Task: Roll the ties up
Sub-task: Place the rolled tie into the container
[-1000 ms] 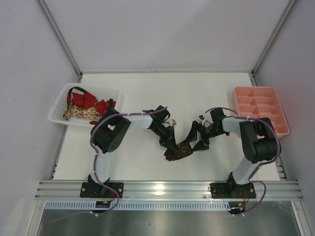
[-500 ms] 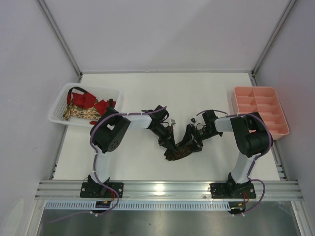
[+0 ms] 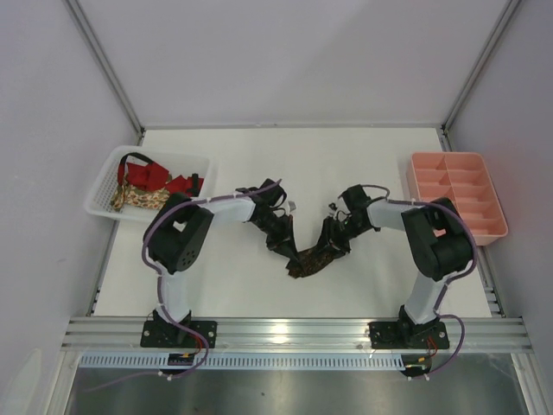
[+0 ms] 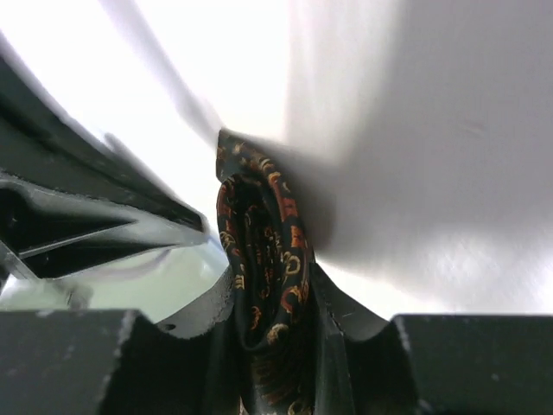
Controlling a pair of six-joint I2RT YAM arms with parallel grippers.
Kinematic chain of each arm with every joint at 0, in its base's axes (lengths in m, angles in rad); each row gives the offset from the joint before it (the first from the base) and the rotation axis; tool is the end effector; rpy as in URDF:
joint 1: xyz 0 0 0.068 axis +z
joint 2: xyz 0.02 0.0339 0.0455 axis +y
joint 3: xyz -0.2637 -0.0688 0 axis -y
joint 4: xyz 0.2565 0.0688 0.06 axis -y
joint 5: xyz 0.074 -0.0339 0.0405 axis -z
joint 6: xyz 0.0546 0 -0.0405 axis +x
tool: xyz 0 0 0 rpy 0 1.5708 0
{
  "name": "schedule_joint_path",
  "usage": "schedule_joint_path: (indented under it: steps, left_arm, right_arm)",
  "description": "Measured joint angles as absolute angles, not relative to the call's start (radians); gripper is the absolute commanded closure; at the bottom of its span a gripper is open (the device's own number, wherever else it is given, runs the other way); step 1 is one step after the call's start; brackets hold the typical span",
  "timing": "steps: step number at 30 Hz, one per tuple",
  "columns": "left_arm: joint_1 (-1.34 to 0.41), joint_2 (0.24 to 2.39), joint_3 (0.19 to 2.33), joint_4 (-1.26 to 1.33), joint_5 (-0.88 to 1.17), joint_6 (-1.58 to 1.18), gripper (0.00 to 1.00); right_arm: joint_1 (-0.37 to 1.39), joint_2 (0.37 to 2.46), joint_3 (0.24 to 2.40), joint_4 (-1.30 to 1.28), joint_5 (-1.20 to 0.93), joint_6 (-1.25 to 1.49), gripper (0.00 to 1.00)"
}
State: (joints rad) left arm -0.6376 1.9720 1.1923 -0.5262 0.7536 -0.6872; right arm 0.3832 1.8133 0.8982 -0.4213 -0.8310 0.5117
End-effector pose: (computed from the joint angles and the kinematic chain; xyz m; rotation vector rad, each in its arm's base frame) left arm 0.2810 -0.2547 0.1087 -0.0748 -2.6845 1.0565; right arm 0.2752 0.1544 0.0950 -0.0337 -2.7260 -1.2216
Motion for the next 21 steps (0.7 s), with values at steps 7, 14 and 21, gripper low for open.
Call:
schedule_joint_path:
  steps: [7, 14, 21]
  left_arm:
    - [-0.599, 1.742, 1.151, -0.559, 0.648, -0.582, 0.90]
    - [-0.600, 1.634, 1.023, -0.551, 0.665, -0.525, 0.90]
    - [-0.599, 1.634, 0.994, -0.552, 0.706, -0.484, 0.91]
  right_arm:
    - [0.315, 1.582, 1.107, -0.618, -0.443, 0.702, 1.00]
    - [0.129, 1.566, 1.337, -0.815, -0.209, 0.874, 1.00]
    - [-0.113, 1.589, 1.474, -0.957, -0.101, 1.012, 1.00]
